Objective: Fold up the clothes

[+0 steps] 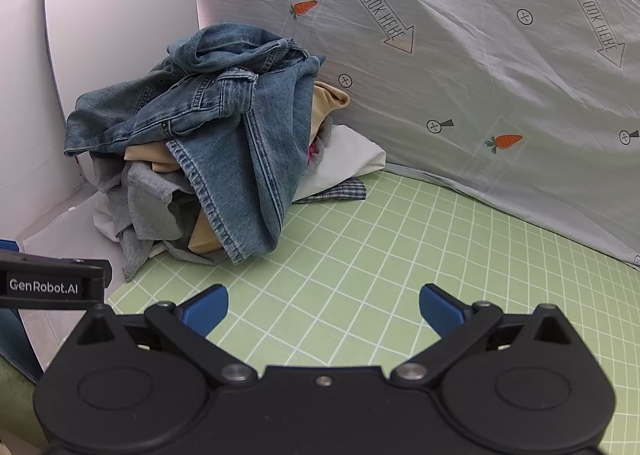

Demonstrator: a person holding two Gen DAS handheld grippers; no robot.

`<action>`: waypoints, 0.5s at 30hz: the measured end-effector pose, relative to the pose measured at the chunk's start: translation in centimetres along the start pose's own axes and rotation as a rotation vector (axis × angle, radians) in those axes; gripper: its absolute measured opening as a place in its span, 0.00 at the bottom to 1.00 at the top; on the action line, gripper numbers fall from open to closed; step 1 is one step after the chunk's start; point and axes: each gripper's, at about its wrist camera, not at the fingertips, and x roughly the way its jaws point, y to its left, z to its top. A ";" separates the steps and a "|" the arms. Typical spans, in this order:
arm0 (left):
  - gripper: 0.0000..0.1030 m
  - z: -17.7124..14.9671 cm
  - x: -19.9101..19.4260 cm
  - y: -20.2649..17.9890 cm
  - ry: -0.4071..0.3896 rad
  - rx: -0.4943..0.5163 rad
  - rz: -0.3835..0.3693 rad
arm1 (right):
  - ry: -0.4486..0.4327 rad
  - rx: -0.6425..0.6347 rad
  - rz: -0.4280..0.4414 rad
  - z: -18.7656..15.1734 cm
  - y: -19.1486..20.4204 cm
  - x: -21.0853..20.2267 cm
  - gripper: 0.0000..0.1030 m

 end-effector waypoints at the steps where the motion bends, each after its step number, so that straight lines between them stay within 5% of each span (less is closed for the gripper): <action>1: 1.00 0.0 0.1 0.1 0.005 -0.001 0.003 | 0.003 0.002 0.000 0.0 0.0 0.1 1.00; 8: 1.00 1.5 1.1 0.7 0.026 -0.002 0.013 | 0.030 0.028 -0.008 0.9 -0.2 1.8 1.00; 15: 1.00 6.4 2.7 1.4 -0.016 0.000 0.007 | 0.030 0.049 0.009 4.0 0.1 5.2 0.94</action>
